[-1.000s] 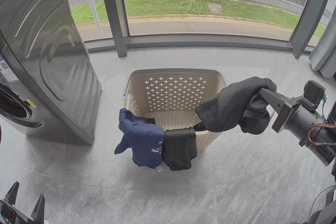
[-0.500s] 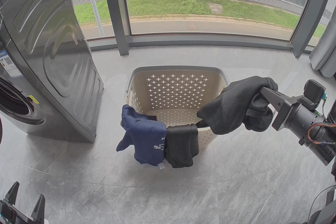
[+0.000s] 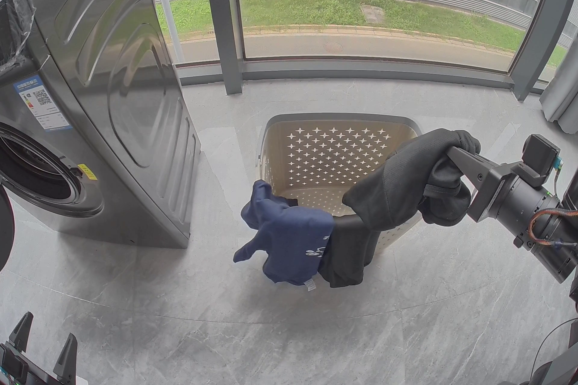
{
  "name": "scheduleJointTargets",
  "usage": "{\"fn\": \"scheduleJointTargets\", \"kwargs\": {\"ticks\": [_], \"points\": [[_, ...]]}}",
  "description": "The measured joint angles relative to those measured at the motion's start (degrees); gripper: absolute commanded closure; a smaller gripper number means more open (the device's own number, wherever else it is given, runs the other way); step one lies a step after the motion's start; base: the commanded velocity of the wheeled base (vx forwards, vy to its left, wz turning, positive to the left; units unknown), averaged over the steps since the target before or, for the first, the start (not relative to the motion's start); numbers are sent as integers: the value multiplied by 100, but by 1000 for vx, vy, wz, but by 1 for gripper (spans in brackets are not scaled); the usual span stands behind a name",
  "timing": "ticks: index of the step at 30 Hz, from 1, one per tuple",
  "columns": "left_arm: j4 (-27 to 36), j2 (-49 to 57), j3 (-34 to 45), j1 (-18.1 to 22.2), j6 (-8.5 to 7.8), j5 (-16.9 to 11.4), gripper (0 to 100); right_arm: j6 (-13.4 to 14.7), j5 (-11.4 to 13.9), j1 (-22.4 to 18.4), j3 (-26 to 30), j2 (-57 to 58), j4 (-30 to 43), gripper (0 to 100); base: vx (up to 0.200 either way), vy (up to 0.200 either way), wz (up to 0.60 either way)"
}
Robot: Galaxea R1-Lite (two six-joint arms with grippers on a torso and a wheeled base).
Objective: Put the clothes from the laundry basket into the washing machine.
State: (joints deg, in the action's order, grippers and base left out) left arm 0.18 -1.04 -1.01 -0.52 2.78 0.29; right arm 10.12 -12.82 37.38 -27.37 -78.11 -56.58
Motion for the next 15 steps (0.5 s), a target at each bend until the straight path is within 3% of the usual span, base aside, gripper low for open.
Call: {"fn": "scheduleJointTargets", "kwargs": {"ticks": [10,15], "points": [[0,0,0,0,1,4,0,0,18,0,2,-21,-29,100,0,20,0],[2,2,0,-5,1,6,0,11,34,-4,9,-32,-22,100,-200,0,0]]}}
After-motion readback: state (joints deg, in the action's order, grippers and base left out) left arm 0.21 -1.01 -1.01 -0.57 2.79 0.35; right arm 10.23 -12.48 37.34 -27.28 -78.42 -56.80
